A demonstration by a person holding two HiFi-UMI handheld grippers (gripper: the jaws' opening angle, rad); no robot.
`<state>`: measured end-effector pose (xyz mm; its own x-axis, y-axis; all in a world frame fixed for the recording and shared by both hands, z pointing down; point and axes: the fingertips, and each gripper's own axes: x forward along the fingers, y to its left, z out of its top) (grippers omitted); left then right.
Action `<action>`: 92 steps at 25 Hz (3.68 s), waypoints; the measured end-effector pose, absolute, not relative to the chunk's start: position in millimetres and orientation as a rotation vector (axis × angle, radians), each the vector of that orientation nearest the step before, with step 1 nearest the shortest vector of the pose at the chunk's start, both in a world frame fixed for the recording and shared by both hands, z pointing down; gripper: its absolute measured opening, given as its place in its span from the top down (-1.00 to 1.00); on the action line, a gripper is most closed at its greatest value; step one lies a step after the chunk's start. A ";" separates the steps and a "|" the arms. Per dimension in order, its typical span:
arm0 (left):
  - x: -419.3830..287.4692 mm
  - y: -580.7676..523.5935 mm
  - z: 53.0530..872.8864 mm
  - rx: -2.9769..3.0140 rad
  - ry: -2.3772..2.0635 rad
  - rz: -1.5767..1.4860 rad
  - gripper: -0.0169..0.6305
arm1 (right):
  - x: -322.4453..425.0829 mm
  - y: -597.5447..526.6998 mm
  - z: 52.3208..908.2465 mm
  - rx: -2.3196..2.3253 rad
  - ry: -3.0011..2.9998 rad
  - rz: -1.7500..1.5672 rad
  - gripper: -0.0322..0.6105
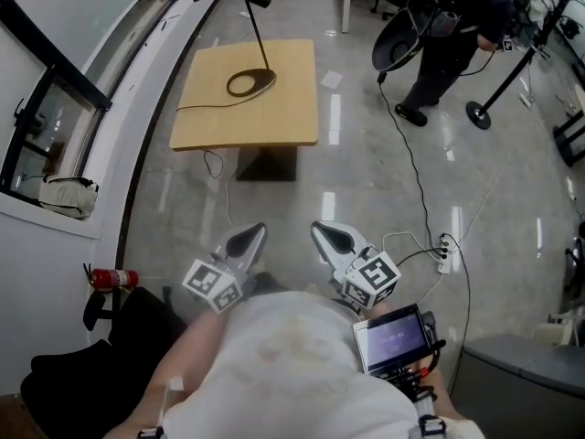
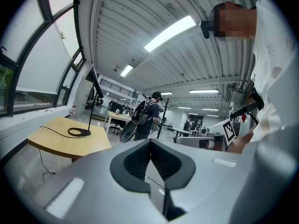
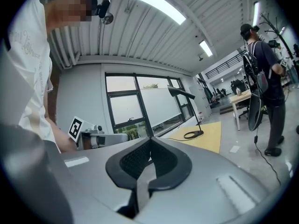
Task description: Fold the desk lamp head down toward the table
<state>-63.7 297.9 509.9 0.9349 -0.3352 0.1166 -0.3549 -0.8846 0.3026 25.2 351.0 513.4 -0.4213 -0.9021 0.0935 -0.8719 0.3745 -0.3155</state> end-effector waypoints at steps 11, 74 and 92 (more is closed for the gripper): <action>-61.3 312.0 499.3 2.780 -0.523 0.048 0.94 | 33.3 365.0 518.9 -1.674 2.499 -0.519 0.86; -5.8 45.1 498.7 2.784 -0.576 -0.126 0.94 | 112.6 111.0 517.9 -1.809 2.569 -0.459 0.86; -43.0 11.4 507.5 2.755 -0.755 -0.052 0.94 | 82.1 57.0 538.0 -1.642 2.688 -0.535 0.86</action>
<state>-43.0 11.4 507.5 0.8626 -0.5043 0.0398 -0.4941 -0.8230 0.2802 82.1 57.0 538.0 -0.4705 -0.8552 0.2174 -0.8732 0.4159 -0.2540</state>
